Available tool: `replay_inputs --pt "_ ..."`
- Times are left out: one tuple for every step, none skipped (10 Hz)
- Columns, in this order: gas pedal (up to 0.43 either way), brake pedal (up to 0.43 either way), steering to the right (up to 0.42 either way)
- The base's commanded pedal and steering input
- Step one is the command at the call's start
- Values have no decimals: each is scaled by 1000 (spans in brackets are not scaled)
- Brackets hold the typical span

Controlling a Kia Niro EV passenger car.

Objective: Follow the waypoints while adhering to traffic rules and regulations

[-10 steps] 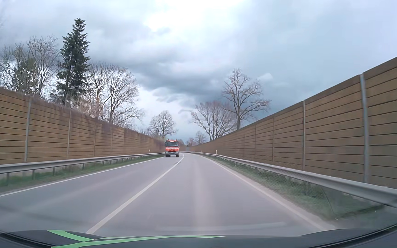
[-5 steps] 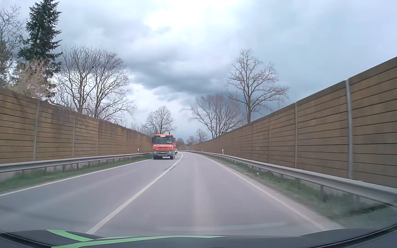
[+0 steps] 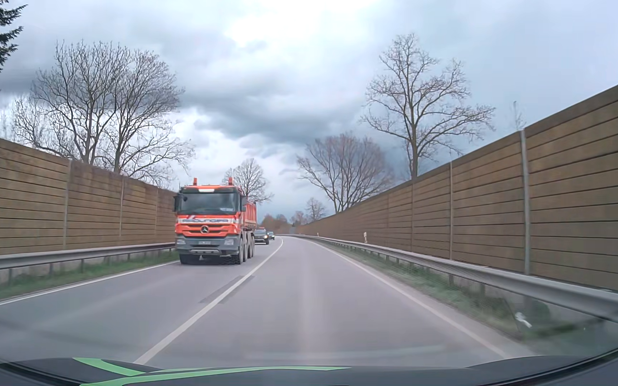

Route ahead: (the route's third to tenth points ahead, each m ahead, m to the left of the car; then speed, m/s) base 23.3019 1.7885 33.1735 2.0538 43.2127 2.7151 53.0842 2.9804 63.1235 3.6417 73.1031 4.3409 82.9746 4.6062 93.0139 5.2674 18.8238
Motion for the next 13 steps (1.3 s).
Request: replay_inputs --pt "299 0 -1" --pt "299 0 -1" --pt "299 0 -1" --pt "287 0 -3" --pt "287 0 -5" --pt "280 0 -5" --pt "280 0 -5" --pt "268 0 -5" --pt "268 0 -5" --pt "268 0 -6" --pt "260 0 -5" --pt "248 0 -6" --pt "248 0 -6"
